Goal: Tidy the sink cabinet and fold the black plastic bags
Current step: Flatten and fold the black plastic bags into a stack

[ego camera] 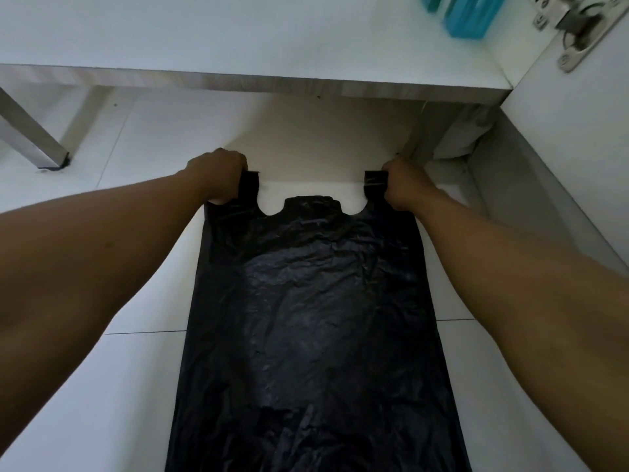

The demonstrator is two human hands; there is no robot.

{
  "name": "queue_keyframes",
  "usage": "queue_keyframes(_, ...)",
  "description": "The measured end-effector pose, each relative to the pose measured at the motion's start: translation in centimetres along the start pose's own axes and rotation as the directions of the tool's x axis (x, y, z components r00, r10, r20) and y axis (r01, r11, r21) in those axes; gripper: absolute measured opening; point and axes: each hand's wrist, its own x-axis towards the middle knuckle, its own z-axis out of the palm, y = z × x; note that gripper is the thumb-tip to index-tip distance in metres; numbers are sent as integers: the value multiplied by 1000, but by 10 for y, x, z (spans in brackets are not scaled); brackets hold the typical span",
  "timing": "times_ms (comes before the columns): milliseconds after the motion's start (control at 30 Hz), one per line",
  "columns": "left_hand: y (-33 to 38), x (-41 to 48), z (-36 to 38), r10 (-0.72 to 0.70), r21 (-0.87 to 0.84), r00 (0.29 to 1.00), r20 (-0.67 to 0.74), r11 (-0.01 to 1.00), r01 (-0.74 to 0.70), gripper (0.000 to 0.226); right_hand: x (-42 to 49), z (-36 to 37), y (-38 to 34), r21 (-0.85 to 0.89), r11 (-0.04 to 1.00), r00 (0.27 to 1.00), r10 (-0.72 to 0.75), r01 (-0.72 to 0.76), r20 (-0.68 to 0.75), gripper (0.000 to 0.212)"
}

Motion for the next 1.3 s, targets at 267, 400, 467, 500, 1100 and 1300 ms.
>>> queue_keyframes(267, -5, -36, -20, 108, 187, 958, -267, 981, -58, 17, -53, -39, -10, -116, 991, 975, -96, 73, -199, 23)
queue_keyframes(400, 3, -71, -31, 212, 277, 917, -339, 954, -118, 16, -94, -62, -21, -224, 963, 971, -184, 146, -156, 24)
queue_keyframes(467, 10, -92, -36, 265, 292, 914, -306, 940, -175, 15, -110, -62, -20, -193, 967, 980, -185, 168, -77, 17)
queue_keyframes(500, 13, -102, -38, 279, 293, 921, -274, 936, -196, 16, -117, -60, -19, -174, 969, 983, -181, 177, -8, 13)
queue_keyframes(1100, 5, -115, -4, 18, 46, 998, -67, 999, -15, 37, -140, -21, -26, 216, 976, 910, -98, 9, 402, 24)
queue_keyframes(1300, -5, -79, 12, -8, -41, 999, -51, 999, 5, 52, -98, -27, -12, 100, 995, 974, -51, 29, 221, 28)
